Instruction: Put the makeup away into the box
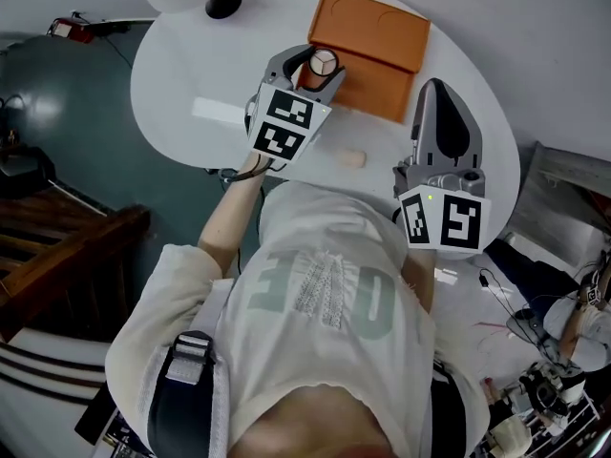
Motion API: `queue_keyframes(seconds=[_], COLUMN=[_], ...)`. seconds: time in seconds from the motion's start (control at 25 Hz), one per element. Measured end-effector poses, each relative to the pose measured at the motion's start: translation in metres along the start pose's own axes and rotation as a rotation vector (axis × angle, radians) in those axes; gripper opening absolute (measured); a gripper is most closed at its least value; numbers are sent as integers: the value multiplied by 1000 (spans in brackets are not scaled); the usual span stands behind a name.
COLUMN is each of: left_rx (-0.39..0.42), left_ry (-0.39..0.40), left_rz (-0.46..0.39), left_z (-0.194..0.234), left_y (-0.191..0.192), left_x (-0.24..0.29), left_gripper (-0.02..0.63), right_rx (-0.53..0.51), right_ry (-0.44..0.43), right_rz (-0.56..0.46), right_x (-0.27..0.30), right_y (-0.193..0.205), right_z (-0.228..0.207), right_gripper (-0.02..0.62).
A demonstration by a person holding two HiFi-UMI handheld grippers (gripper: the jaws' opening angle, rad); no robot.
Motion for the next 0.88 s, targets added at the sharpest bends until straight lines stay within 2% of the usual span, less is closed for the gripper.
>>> queue_keyframes(seconds=[0.16, 0.32, 0.44, 0.56, 0.88], left_rx=[31, 22, 56, 101, 149], left_ry=[53, 96, 117, 126, 168], left_rz=[130, 292, 400, 466, 584], left_z=[-5, -9, -13, -17, -26], left_y=[17, 30, 38, 45, 63], left_x=[37, 62, 76, 87, 103], left_gripper=[241, 241, 241, 241, 241], right_rx=[2, 5, 6, 8, 28], right_ry=[11, 28, 35, 36, 50], right_rz=[14, 32, 42, 52, 73], right_x=[1, 2, 3, 5, 5], right_y=[2, 5, 7, 8, 16], right_z=[-3, -6, -8, -9, -15], right_gripper=[5, 5, 5, 5, 4])
Point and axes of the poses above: the fingertips, and each gripper's own axes: x forward along the fingers, z to its left, y out of its underside, the point moved 9 cm from there along -x, backward along the fingers, and after that the axes turned 10 degrees about -y, right-handed, at the moved point
